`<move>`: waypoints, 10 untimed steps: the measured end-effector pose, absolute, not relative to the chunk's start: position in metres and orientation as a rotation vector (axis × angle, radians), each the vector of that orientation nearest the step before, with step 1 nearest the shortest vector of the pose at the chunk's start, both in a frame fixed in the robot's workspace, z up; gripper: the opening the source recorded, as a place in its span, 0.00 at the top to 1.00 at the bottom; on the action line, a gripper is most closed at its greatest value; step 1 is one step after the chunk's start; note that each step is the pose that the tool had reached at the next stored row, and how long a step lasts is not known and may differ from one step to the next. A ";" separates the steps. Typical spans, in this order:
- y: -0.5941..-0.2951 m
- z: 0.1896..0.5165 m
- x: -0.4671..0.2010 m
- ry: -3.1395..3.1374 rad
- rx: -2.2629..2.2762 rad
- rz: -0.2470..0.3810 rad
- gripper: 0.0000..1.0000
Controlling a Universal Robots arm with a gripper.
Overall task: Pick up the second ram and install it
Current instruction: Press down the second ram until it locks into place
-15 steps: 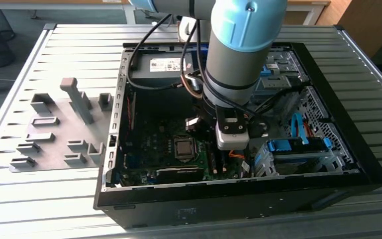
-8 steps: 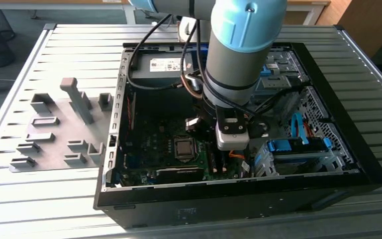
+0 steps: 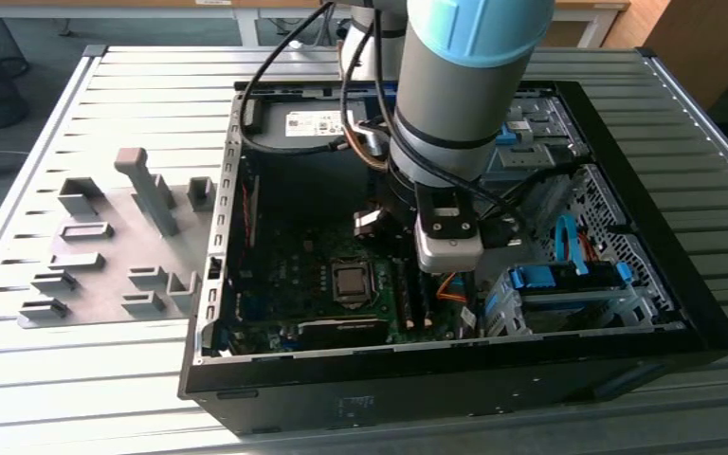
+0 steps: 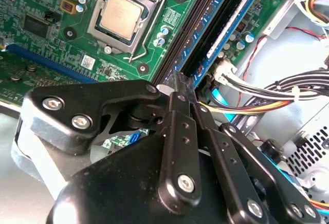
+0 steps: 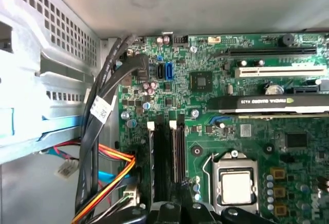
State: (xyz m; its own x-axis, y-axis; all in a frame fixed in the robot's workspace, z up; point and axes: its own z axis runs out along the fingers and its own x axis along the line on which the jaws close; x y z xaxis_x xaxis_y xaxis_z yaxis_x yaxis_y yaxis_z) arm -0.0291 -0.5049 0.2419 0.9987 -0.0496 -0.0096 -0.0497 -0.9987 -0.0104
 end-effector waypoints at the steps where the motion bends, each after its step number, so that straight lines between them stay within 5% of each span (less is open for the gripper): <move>1: -0.505 0.242 -0.029 0.078 -3.130 0.014 0.89; 10: -0.487 0.242 -0.029 0.078 -3.130 0.015 0.89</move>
State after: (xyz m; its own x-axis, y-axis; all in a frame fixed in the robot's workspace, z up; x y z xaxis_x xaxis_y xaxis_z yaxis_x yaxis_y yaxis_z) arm -0.0291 -0.4870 0.2420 0.9987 -0.0496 -0.0096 -0.0497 -0.9987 -0.0107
